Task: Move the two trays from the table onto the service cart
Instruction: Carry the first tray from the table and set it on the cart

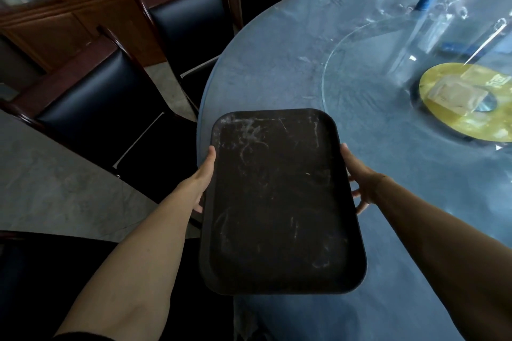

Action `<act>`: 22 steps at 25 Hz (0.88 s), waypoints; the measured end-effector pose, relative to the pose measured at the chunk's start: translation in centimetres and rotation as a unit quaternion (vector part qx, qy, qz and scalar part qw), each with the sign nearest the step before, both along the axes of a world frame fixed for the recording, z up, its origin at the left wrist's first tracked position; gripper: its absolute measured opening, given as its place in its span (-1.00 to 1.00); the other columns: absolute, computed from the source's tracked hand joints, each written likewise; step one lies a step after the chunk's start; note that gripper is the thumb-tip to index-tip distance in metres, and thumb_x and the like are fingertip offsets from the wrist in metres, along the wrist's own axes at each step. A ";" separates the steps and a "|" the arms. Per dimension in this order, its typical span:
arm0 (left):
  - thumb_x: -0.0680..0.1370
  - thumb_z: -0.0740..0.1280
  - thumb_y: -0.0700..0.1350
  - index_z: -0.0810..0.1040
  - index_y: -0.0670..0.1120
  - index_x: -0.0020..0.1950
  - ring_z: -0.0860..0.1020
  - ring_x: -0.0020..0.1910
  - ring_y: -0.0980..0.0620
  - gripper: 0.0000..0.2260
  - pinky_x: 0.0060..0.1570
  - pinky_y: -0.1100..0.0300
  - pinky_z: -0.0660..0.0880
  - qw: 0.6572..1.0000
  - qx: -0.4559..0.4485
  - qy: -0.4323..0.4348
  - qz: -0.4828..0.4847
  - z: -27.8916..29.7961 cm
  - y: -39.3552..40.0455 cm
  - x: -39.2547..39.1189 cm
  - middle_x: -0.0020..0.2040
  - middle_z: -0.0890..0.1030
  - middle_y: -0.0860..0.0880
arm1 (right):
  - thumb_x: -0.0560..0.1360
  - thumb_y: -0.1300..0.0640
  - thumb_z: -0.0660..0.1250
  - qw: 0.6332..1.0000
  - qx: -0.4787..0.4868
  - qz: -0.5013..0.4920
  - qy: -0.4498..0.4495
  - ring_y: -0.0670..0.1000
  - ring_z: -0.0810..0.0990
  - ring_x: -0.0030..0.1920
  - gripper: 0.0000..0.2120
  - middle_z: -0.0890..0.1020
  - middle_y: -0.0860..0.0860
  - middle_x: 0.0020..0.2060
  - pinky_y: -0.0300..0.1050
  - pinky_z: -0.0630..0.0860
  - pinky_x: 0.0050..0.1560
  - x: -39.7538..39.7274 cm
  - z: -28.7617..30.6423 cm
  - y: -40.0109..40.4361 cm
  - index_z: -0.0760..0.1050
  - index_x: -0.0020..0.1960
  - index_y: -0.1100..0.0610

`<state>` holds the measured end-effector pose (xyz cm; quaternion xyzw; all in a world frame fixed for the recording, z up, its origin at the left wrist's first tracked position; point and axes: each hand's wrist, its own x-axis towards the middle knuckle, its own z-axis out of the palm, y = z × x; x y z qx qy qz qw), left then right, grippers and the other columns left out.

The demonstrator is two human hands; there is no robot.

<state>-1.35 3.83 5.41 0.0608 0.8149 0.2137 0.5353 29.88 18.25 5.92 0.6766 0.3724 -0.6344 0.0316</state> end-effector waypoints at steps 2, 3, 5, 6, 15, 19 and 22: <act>0.25 -0.10 0.68 0.27 0.04 0.56 0.28 0.47 -0.28 0.07 0.38 -0.38 0.20 1.000 0.007 -0.006 -0.001 1.1 -0.7 0.5 0.52 0.34 -0.16 | 0.27 -0.67 -0.04 1.000 0.003 -0.007 0.000 0.36 0.28 0.42 0.00 0.23 0.09 0.52 0.60 0.28 0.14 0.6 1.3 -0.9 0.21 0.52 -0.09; 0.25 -0.10 0.68 0.29 0.04 0.56 0.29 0.46 -0.27 0.06 0.37 -0.37 0.21 1.000 0.013 -0.009 -0.001 1.7 -1.0 0.7 0.51 0.35 -0.15 | 0.28 -0.66 -0.03 1.000 0.008 -0.011 0.002 0.36 0.28 0.42 -0.01 0.22 0.09 0.53 0.60 0.29 0.14 1.1 2.0 -1.4 0.22 0.52 -0.09; 0.25 -0.10 0.68 0.33 0.04 0.53 0.32 0.43 -0.26 0.05 0.35 -0.35 0.25 0.999 0.029 -0.014 -0.008 3.0 -1.4 1.0 0.48 0.38 -0.15 | 0.29 -0.65 -0.03 1.000 0.018 -0.021 0.009 0.37 0.28 0.42 -0.02 0.21 0.09 0.54 0.58 0.30 0.14 2.1 3.5 -2.5 0.23 0.52 -0.08; 0.25 -0.10 0.68 0.35 0.04 0.52 0.34 0.41 -0.25 0.05 0.34 -0.34 0.28 0.999 0.036 -0.016 -0.012 3.7 -1.5 1.2 0.46 0.40 -0.16 | 0.29 -0.65 -0.03 0.999 0.023 -0.024 0.012 0.37 0.28 0.41 -0.03 0.22 0.09 0.53 0.57 0.31 0.14 2.6 4.3 -2.9 0.25 0.51 -0.07; 0.28 -0.05 0.66 0.43 0.01 0.44 0.45 0.23 -0.24 -0.01 -0.10 -0.15 0.43 0.992 0.105 -0.023 -0.070 9.6 -1.8 5.1 0.28 0.51 -0.16 | 0.32 -0.62 -0.02 0.990 0.088 -0.099 0.040 0.35 0.27 0.42 -0.05 0.29 0.12 0.47 0.52 0.32 0.16 8.5 11.2 -8.2 0.27 0.50 -0.03; 0.34 -0.07 0.63 0.49 0.02 0.35 0.45 0.21 -0.21 -0.09 0.00 -0.20 0.40 0.984 0.127 -0.031 -0.120 10.2 -1.5 8.4 0.20 0.53 -0.12 | 0.33 -0.62 -0.03 0.984 0.098 -0.143 0.028 0.34 0.31 0.39 -0.07 0.33 0.12 0.41 0.51 0.32 0.14 12.6 12.4 -11.4 0.30 0.48 -0.05; 0.36 -0.07 0.61 0.53 0.03 0.23 0.44 0.24 -0.20 -0.17 0.11 -0.26 0.36 0.977 0.140 -0.038 -0.159 10.8 -1.9 11.8 0.18 0.53 -0.11 | 0.35 -0.60 -0.04 0.976 0.110 -0.183 0.038 0.33 0.34 0.33 -0.11 0.36 0.10 0.30 0.48 0.33 0.14 16.7 12.9 -14.4 0.32 0.45 -0.05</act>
